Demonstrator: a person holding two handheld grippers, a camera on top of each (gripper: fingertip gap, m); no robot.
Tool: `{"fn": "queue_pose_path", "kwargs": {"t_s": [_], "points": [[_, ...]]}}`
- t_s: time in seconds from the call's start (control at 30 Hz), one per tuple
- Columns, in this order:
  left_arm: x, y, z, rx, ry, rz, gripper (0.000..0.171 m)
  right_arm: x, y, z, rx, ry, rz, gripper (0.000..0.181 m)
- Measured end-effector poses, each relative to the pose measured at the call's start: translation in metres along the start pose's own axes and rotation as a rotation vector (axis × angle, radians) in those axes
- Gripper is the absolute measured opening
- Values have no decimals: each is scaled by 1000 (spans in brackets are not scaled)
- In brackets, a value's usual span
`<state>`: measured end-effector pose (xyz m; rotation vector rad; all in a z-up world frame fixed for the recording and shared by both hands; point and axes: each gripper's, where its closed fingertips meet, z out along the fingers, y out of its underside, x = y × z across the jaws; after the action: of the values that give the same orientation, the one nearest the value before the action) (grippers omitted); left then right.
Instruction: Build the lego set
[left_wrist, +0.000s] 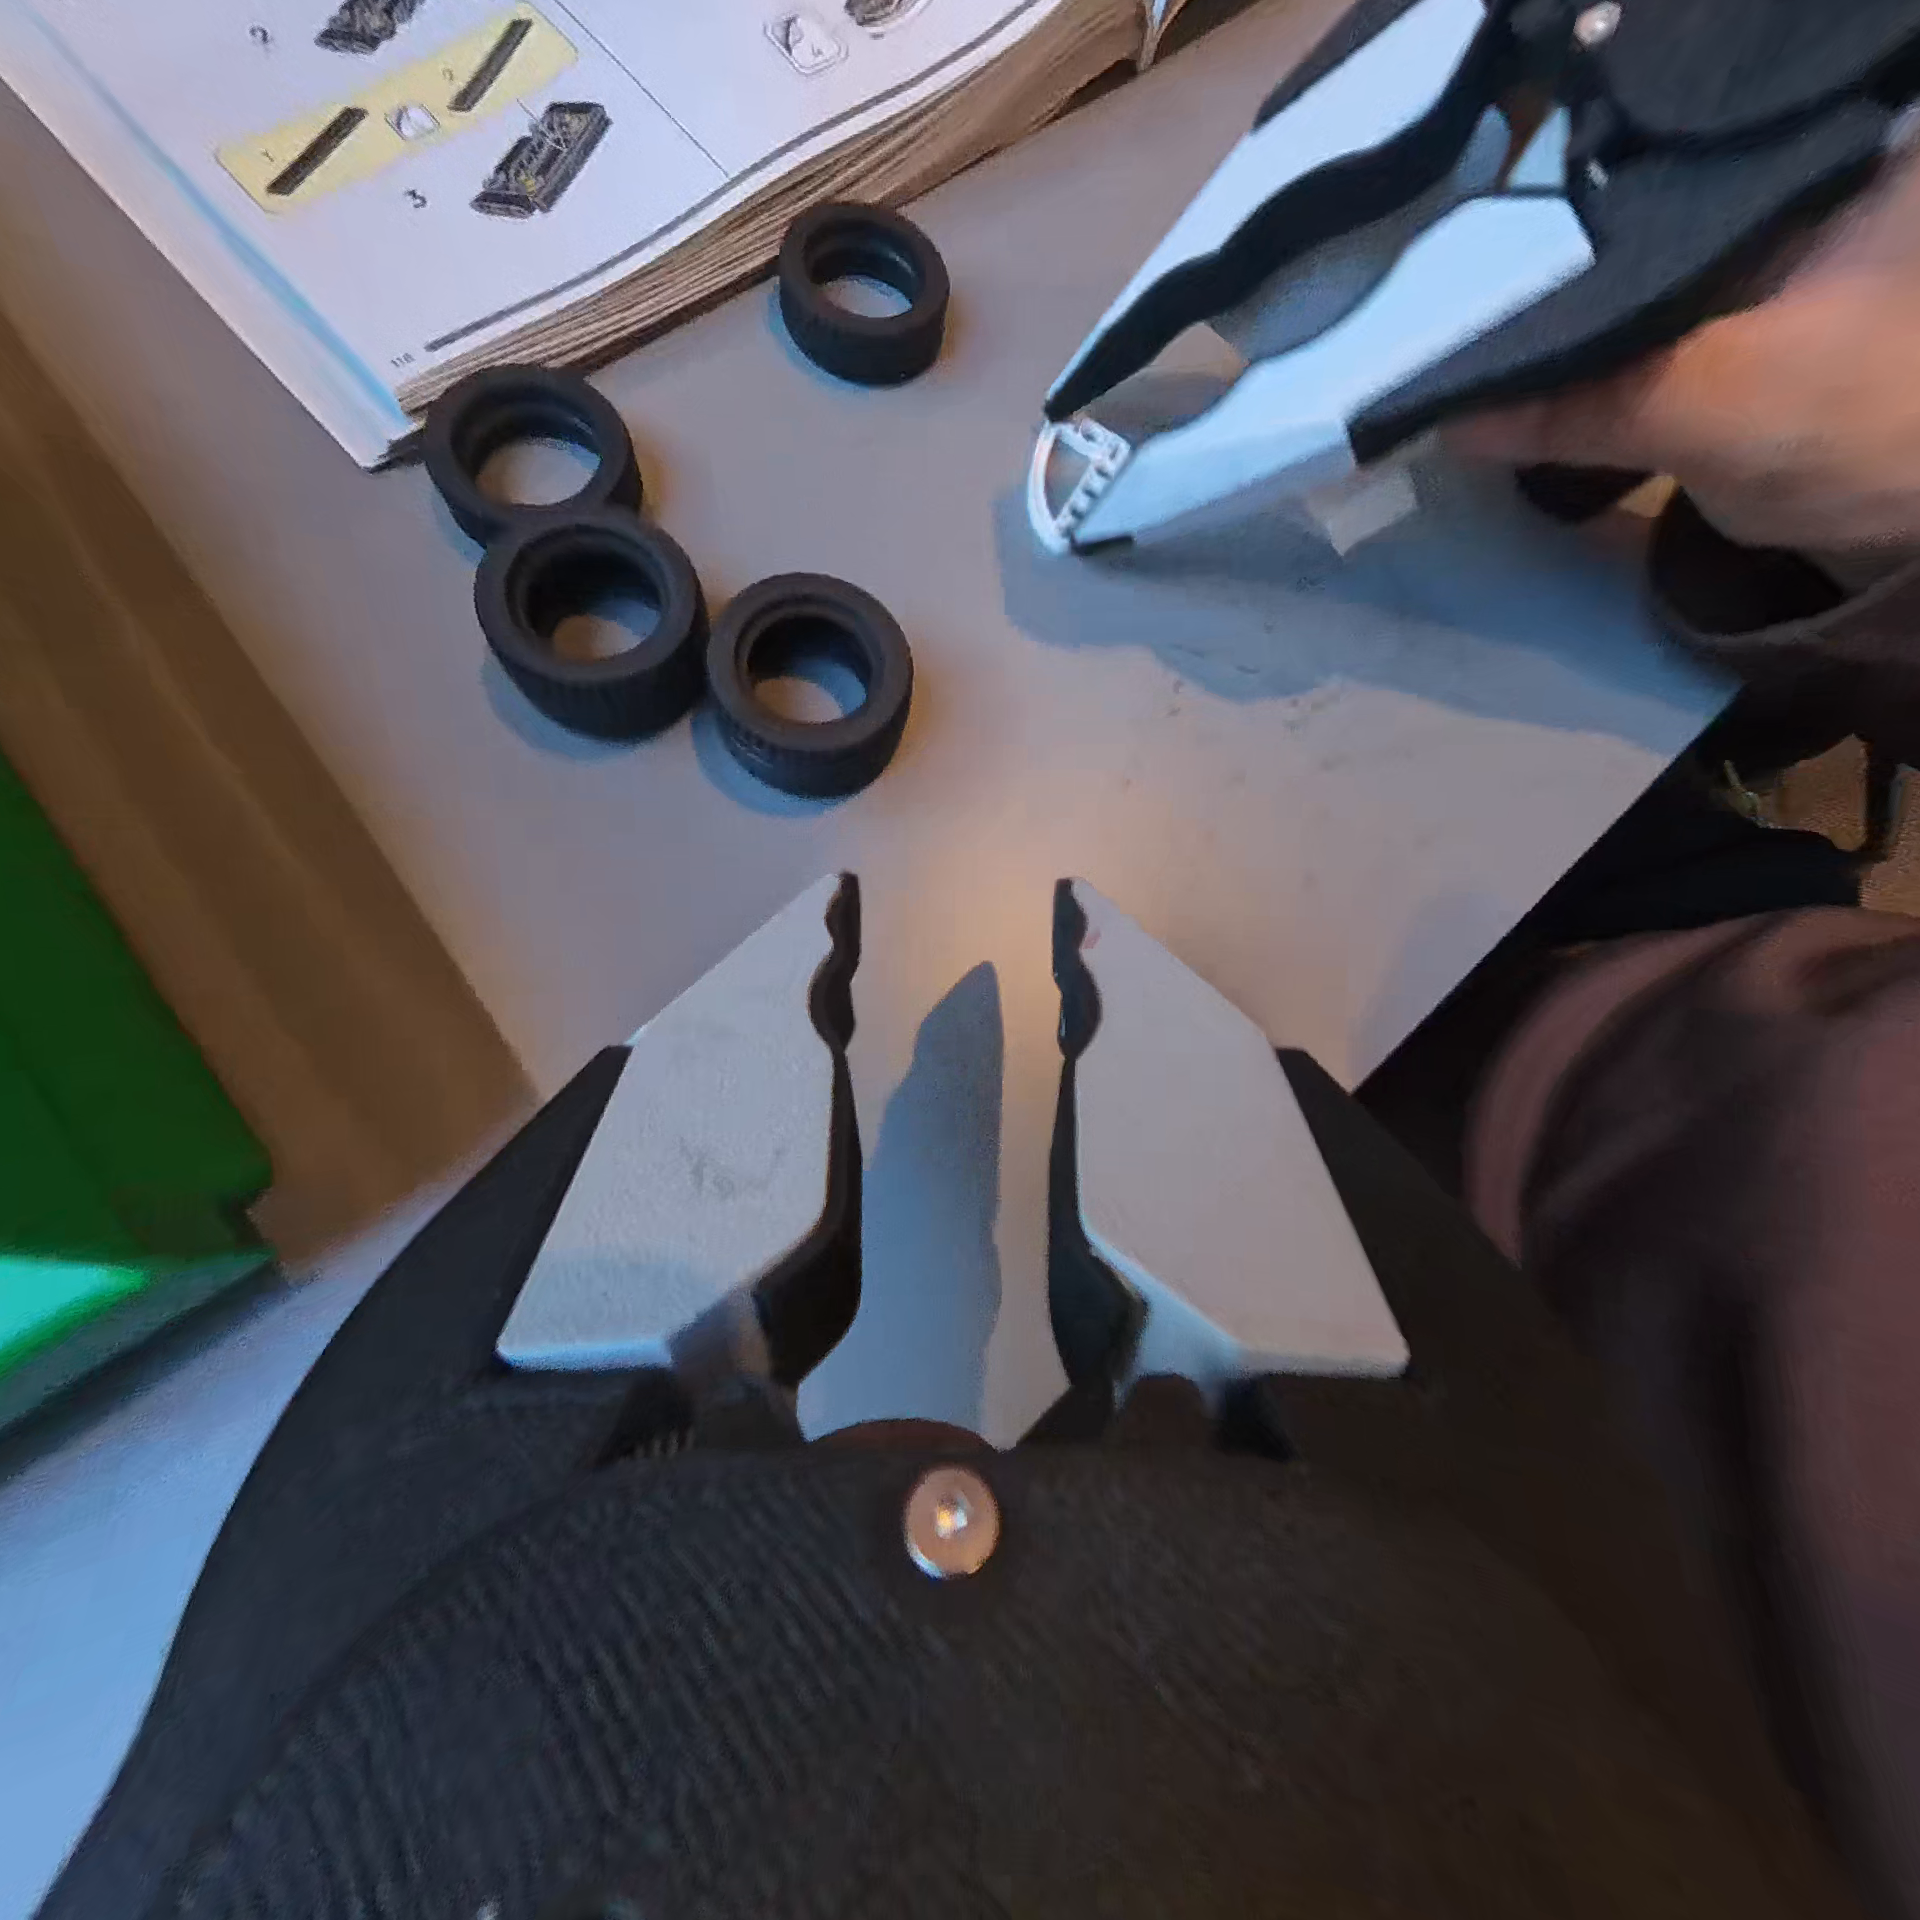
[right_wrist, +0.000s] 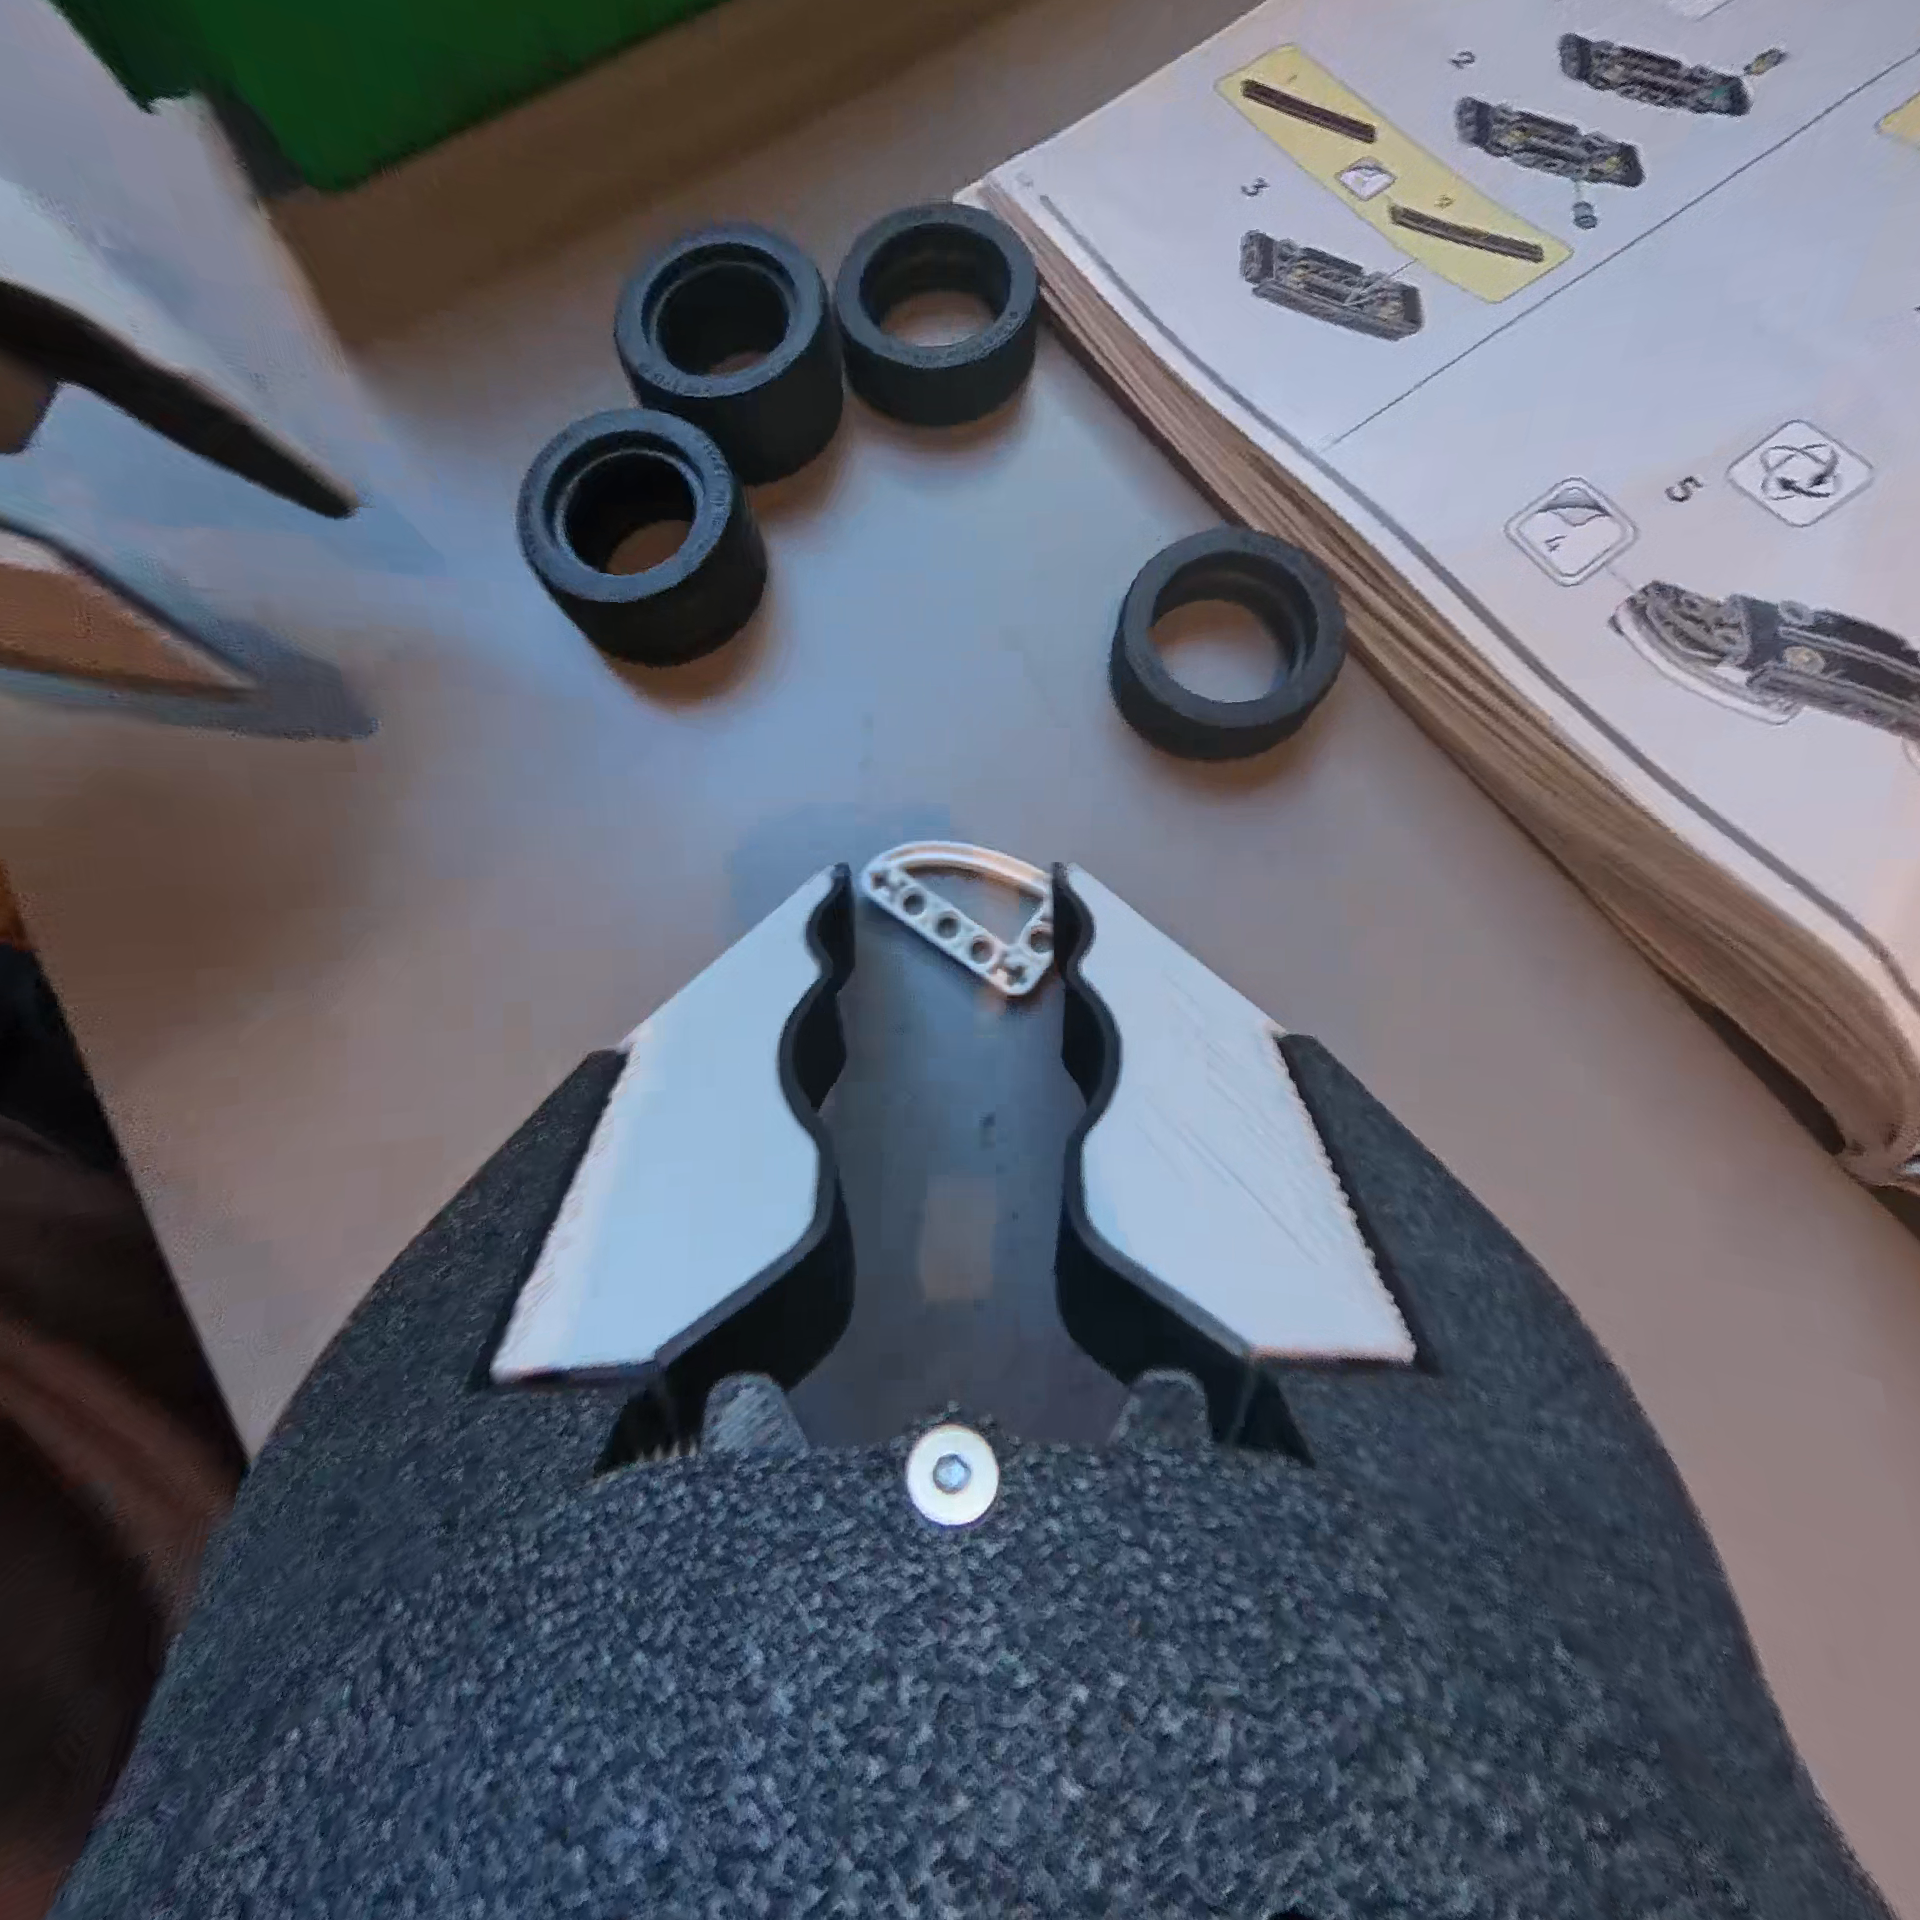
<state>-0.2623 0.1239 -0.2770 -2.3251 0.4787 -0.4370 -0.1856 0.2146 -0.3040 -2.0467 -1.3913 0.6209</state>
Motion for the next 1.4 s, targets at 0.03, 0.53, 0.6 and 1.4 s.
{"fn": "queue_pose_path", "kwargs": {"t_s": [0.03, 0.53, 0.6, 1.4], "points": [[0, 1, -4, 21, 4, 1, 35, 6, 1, -1, -15, 21, -6, 26], [-48, -42, -91, 497, -25, 234, 49, -29, -82, -40, 452, -45, -55, 32], [-72, -63, -108, 603, -115, 296, 52, -33, -102, -34, 553, -46, -64, 32], [-84, -98, -76, 326, 451, 165, 63, -22, -124, 0, 619, -58, -18, 23]]}}
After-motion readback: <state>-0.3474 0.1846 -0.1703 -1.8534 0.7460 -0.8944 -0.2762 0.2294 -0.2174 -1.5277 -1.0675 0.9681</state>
